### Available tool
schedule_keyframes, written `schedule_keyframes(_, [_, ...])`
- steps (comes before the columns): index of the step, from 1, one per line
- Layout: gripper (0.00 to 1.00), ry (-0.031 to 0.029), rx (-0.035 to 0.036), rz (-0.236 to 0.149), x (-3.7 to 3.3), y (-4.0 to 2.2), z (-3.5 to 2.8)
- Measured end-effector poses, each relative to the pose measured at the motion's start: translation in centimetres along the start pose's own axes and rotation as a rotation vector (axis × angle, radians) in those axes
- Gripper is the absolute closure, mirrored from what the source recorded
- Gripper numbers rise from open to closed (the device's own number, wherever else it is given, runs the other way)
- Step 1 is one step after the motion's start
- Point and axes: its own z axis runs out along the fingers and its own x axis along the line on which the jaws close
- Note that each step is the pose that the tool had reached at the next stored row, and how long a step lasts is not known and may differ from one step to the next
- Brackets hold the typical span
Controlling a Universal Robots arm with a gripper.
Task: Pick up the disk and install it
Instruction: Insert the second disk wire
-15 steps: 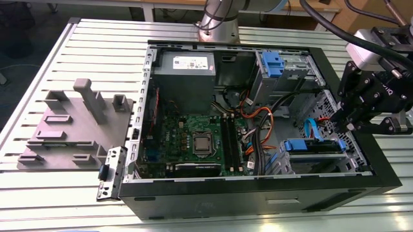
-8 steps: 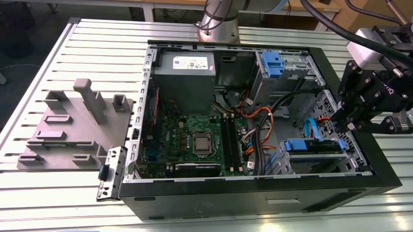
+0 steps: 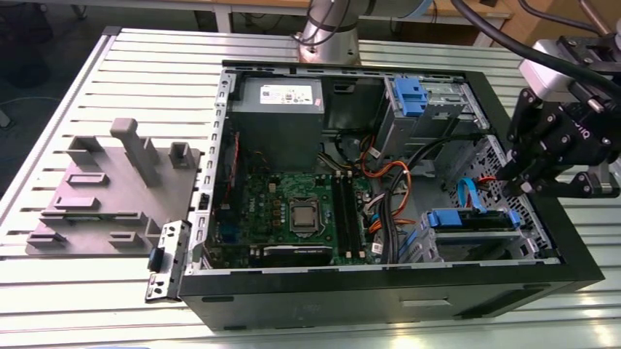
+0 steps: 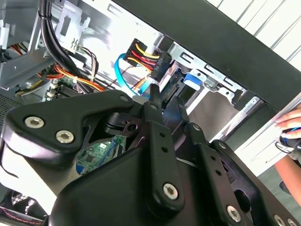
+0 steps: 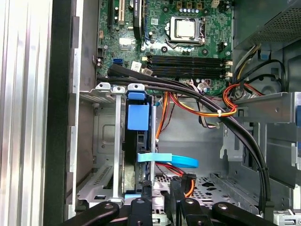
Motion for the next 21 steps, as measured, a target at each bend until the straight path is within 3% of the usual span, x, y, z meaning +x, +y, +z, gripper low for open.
schedule_keyframes(9, [0.70,0.0000,0.0000,0.000,-0.78,-0.24,0.15])
schedule_keyframes(21, [0.70,-0.0001,0.0000,0.000,-1.16,-2.13,0.35])
